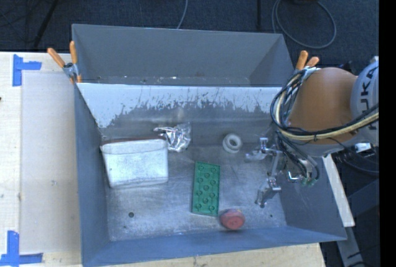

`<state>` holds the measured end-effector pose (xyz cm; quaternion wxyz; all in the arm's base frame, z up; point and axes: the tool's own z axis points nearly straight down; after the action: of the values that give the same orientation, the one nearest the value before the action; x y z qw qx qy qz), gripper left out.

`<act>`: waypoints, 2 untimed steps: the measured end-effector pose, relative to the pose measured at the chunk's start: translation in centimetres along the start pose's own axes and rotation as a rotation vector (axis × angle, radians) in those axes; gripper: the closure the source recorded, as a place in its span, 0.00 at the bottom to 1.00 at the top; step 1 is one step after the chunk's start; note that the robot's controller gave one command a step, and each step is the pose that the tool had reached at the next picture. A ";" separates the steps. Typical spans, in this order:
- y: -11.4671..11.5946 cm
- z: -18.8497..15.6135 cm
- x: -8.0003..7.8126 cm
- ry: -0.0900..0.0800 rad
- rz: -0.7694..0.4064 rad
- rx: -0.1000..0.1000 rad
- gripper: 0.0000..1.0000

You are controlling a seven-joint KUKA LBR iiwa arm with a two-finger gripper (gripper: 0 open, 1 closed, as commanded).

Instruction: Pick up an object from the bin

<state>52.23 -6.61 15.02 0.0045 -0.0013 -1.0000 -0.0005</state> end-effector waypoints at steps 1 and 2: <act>9.3 1.7 3.4 -0.003 -0.140 -0.002 0.00; 9.4 7.3 -2.7 -0.003 0.146 -0.001 0.00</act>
Offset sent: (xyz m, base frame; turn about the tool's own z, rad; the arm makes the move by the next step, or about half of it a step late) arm -0.0321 0.0880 -0.0149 -0.1324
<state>54.91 2.79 7.69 0.0032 -0.0741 -0.9972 -0.0007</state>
